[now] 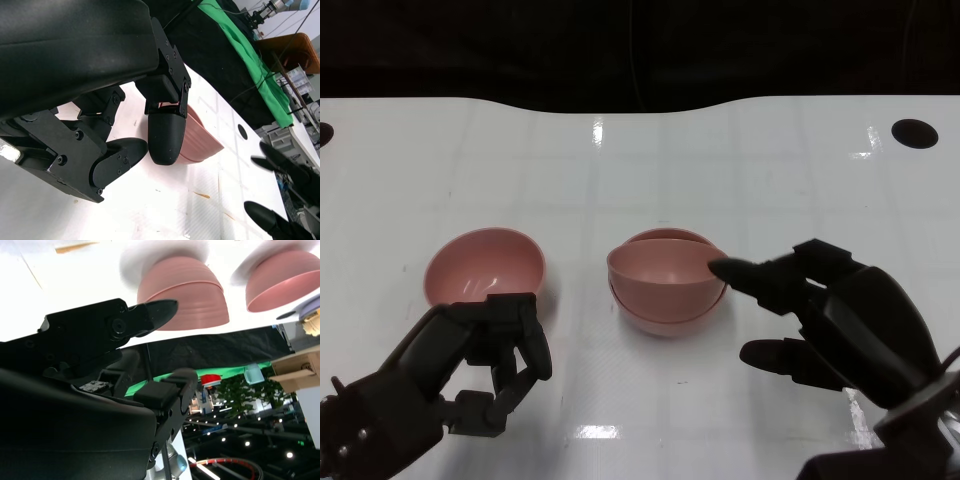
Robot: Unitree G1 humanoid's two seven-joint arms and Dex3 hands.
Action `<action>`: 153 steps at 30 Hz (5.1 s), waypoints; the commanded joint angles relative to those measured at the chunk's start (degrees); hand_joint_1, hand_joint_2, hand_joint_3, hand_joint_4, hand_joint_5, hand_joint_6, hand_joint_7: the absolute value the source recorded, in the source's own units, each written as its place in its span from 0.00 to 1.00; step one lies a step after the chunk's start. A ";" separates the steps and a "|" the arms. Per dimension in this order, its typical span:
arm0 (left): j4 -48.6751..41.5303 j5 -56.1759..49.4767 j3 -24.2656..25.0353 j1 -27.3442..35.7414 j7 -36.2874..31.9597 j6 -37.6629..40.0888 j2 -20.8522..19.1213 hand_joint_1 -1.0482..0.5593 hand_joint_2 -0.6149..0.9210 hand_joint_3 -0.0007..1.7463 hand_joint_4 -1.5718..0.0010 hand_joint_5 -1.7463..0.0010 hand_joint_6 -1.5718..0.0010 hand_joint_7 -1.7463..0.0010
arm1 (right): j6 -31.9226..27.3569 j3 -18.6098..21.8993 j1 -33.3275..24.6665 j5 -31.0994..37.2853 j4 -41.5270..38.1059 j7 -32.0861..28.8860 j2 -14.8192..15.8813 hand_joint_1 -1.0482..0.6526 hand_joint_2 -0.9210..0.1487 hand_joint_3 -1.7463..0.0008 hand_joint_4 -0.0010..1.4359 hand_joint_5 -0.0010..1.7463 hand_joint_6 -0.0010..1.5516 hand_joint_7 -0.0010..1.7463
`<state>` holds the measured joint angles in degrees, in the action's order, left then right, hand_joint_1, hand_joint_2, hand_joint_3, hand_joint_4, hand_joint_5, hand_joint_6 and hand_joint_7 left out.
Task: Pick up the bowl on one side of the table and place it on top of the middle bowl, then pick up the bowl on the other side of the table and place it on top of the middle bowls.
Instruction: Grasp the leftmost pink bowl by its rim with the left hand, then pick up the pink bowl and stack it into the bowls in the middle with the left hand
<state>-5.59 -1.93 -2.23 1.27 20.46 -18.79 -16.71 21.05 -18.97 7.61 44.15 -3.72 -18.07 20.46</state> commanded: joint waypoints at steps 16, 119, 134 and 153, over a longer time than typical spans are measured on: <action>0.99 -0.26 1.61 -1.65 -0.04 -4.49 -3.44 0.53 0.91 0.33 0.54 0.19 0.53 0.36 | 8.50 6.36 -8.89 -10.01 2.75 2.87 1.49 0.59 0.56 0.25 0.63 0.86 0.73 0.36; -27.46 -51.06 -24.86 -33.44 -27.73 6.20 -13.43 0.50 1.00 0.12 0.49 0.00 0.46 0.42 | 3.75 7.39 -11.72 -8.61 3.94 8.27 -1.60 0.57 0.74 0.11 0.69 1.00 0.56 0.84; -20.01 -48.10 -22.57 -33.61 -20.32 6.28 -14.79 0.48 1.00 0.08 0.49 0.00 0.45 0.47 | 2.91 7.40 -11.75 -8.62 4.63 8.83 -1.95 0.56 0.73 0.10 0.68 1.00 0.55 0.85; -12.00 -47.53 -19.72 -35.46 -20.16 6.02 -15.05 0.50 0.78 0.45 0.43 0.00 0.50 0.18 | 3.37 7.34 -11.63 -8.50 4.42 8.39 -1.97 0.56 0.74 0.11 0.69 1.00 0.56 0.85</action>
<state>-18.74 -49.37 -22.77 -32.73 -0.19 -13.04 -30.71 24.46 -11.97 -3.81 36.05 0.46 -9.57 18.23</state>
